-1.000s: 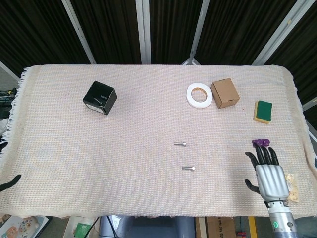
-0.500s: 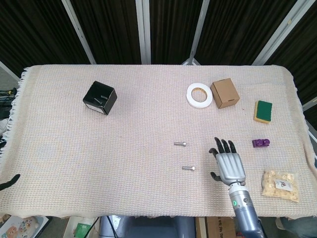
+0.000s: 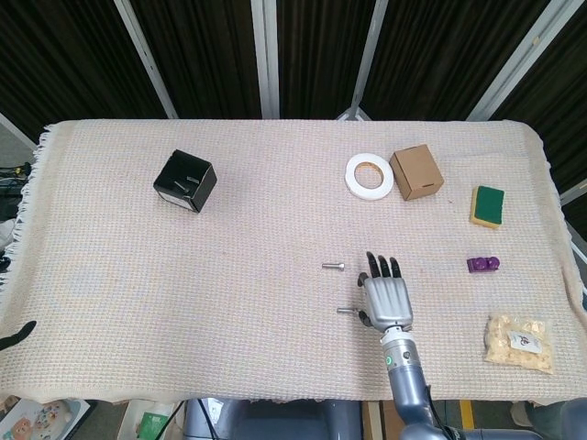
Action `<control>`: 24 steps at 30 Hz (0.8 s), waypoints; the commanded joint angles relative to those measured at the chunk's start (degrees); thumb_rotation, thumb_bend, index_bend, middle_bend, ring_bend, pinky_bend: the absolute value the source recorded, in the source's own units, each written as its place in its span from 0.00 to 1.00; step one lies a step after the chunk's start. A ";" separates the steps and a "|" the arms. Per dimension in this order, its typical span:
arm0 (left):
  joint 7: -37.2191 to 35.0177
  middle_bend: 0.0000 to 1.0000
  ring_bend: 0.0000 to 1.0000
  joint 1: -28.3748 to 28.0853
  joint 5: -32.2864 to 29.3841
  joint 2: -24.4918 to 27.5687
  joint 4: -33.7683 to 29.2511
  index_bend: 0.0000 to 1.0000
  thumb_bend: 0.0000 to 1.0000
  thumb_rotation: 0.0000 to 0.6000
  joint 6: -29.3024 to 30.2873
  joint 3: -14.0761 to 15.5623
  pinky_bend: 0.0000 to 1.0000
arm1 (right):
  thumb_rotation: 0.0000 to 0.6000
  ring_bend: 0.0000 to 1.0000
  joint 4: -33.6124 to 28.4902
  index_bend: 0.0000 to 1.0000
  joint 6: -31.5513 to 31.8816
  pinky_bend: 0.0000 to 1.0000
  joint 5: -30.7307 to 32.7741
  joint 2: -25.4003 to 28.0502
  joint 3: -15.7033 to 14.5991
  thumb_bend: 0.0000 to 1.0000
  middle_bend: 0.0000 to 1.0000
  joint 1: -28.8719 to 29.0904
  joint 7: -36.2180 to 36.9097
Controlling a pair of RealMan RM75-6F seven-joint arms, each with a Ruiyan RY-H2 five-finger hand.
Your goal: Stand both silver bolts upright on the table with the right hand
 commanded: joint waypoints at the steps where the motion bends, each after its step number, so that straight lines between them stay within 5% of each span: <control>1: -0.03 0.09 0.00 -0.06 -0.05 0.04 0.01 0.16 0.15 1.00 -0.13 0.00 0.06 | 1.00 0.00 1.39 0.42 0.88 0.00 0.92 -1.61 0.18 0.26 0.00 1.11 -0.46; 24: -1.49 0.09 0.00 -0.31 -0.77 0.63 0.21 0.16 0.15 1.00 -0.83 -0.25 0.06 | 1.00 0.00 6.92 0.49 3.84 0.00 2.58 -9.53 -1.29 0.26 0.00 4.08 0.30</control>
